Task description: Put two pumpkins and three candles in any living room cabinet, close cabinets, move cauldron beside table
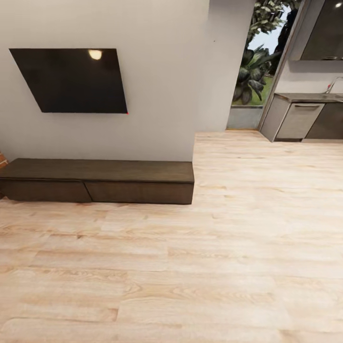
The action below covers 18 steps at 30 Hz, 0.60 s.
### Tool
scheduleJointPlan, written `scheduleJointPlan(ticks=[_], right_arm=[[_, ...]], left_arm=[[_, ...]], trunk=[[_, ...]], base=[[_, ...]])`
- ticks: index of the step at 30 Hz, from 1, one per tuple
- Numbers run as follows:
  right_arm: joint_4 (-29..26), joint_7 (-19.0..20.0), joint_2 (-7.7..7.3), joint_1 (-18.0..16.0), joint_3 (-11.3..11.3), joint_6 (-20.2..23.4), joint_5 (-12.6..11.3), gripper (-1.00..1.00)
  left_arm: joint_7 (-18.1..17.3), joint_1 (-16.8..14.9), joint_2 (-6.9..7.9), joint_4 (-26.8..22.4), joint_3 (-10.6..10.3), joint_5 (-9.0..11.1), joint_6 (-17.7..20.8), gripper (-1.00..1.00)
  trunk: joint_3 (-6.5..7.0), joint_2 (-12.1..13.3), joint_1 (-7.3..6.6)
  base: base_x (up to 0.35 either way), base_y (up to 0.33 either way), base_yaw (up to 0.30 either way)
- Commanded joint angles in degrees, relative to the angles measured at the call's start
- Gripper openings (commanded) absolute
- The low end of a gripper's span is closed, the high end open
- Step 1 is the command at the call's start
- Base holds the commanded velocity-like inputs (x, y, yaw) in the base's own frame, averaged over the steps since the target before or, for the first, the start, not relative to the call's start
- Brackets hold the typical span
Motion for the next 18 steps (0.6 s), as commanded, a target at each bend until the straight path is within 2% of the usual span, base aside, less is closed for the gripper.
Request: scheduleJointPlan(ticks=[1,5,13,18], right_arm=[[0.16,-0.18,0.07,-0.06,0.41,-0.15,-0.10,1.00],[0.21,-0.18,0.09,-0.06,0.41,-0.15,-0.09,1.00],[0.18,-0.18,0.09,-0.06,0.41,-0.15,-0.07,1.00],[0.23,-0.18,0.09,-0.06,0.41,-0.15,0.07,1.00]], left_arm=[[0.34,-0.03,-0.01,0.01,-0.46,0.17,-0.10,1.00],[0.34,0.04,-0.01,-0.01,-0.49,0.18,-0.10,1.00],[0.34,0.06,-0.01,0.01,-0.45,0.19,-0.10,1.00],[0.34,0.06,-0.01,0.01,-0.44,0.19,-0.08,1.00]], trunk=[[-0.05,-0.04,0.04],[-0.05,-0.04,0.04],[-0.05,-0.04,0.04],[-0.05,-0.04,0.04]], base=[[0.299,0.111,0.061],[0.299,0.114,0.124],[0.295,0.148,0.248],[0.297,0.126,0.053]])
